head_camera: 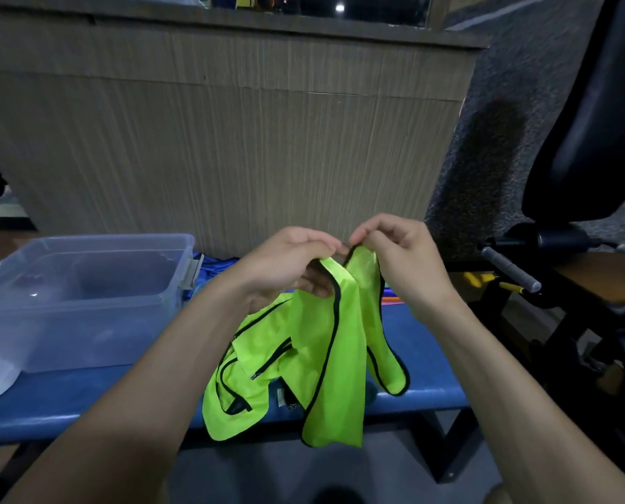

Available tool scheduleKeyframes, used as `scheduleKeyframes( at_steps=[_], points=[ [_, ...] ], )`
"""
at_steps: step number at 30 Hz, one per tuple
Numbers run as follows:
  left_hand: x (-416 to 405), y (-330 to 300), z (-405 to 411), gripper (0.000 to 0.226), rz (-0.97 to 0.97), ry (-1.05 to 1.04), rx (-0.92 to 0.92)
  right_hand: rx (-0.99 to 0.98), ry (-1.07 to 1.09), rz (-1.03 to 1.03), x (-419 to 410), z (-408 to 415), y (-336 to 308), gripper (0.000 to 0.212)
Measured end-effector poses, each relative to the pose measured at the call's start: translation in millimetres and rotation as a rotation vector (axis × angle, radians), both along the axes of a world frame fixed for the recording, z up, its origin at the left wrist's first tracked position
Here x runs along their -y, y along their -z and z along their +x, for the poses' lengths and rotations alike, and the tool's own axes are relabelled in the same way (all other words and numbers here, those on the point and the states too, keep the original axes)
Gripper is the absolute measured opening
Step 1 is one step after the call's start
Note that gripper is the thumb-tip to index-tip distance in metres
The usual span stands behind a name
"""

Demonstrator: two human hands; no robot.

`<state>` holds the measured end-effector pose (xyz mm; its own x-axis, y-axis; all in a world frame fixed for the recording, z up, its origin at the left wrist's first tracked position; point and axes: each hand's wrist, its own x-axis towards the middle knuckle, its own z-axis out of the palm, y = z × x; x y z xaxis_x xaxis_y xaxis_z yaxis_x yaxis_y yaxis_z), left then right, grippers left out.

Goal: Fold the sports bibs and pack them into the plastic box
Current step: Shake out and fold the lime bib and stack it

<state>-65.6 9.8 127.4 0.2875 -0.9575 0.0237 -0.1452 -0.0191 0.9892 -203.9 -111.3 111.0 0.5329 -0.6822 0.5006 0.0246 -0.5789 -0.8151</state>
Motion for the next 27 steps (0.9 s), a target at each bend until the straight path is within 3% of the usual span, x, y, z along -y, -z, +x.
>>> scheduleKeyframes(
  at_steps=[3,7,10,13,15,18,23,27],
  points=[
    [-5.7,-2.1,0.8,0.033,0.024,0.077,-0.052,-0.055,0.084,-0.042,0.3,-9.3,-4.2,0.029],
    [-2.1,8.4,-0.3,0.028,0.002,0.094,0.114,-0.096,0.109,-0.009,2.2,-12.0,8.9,0.031],
    [4.6,15.7,-3.2,0.008,-0.061,0.009,0.374,-0.071,0.059,0.013,-0.3,-10.4,12.9,0.031],
    [9.1,21.0,-2.5,0.012,-0.155,-0.124,0.77,-0.046,0.012,0.003,-1.7,-12.1,12.8,0.025],
    [12.0,25.0,-1.6,0.011,-0.264,-0.247,0.903,-0.048,-0.001,-0.001,0.5,-14.0,13.7,0.023],
    [18.7,28.6,-0.2,0.01,-0.332,-0.25,0.845,-0.041,-0.034,0.006,1.1,-17.2,15.7,0.026],
    [29.2,24.9,1.6,0.012,-0.197,-0.031,0.349,-0.018,-0.125,-0.012,2.0,-23.1,20.2,0.033],
    [34.7,10.4,3.7,0.009,-0.192,-0.109,0.314,0.025,-0.143,0.0,1.0,-26.6,20.6,0.016]
  ],
)
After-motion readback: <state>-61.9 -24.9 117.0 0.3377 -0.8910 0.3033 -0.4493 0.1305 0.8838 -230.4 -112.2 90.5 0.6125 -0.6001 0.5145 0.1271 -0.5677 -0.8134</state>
